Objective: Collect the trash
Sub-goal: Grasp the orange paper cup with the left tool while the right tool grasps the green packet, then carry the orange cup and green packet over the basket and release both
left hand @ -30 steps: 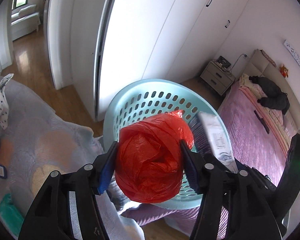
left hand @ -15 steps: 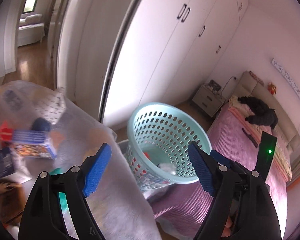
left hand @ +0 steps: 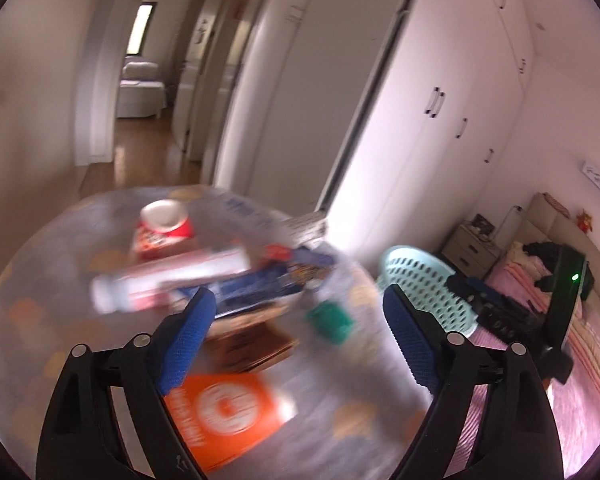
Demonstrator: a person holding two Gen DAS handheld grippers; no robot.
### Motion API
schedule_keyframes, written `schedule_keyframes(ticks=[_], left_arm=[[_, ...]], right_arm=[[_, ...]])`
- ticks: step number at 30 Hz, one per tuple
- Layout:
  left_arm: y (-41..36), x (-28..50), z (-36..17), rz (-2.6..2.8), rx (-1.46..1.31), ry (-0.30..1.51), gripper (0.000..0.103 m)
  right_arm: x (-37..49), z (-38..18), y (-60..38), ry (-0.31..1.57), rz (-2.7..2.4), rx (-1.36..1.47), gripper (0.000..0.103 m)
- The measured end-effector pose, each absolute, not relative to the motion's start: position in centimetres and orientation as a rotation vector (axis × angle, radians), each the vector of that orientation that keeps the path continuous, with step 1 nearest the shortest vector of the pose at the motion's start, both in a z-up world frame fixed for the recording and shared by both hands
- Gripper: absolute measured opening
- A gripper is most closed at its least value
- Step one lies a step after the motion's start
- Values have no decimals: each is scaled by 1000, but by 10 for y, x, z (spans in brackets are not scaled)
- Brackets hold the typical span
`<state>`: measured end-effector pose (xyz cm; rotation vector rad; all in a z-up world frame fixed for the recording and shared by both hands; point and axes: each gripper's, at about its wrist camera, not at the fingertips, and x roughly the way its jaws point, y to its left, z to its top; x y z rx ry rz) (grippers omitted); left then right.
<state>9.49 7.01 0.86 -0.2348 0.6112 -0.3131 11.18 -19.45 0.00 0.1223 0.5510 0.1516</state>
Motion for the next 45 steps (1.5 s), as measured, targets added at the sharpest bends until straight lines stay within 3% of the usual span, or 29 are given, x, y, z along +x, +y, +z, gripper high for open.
schedule_keyframes(ticks=[11, 17, 18, 28, 33, 34, 36, 38, 45], left_arm=[[153, 75, -77, -242, -438, 813, 82], [147, 73, -99, -331, -467, 860, 63], [144, 75, -102, -353, -470, 869, 54], [121, 64, -102, -490, -476, 833, 18], [113, 55, -92, -524, -459, 798, 7], [112, 54, -90, -529, -456, 791, 5], [109, 51, -85, -536, -447, 784, 3], [106, 48, -80, -537, -427, 771, 1], [94, 44, -64, -537, -385, 724, 1]], right_arm=[[134, -53, -122, 648, 262, 16, 59], [148, -68, -128, 719, 249, 43, 59], [149, -69, -128, 724, 249, 48, 59], [170, -81, -112, 843, 277, -18, 59], [178, -88, -109, 892, 283, -19, 59], [179, -90, -110, 903, 284, -11, 58], [181, -92, -113, 919, 309, 16, 39], [180, -91, -116, 909, 320, 34, 34], [162, -77, -125, 831, 313, 51, 32]])
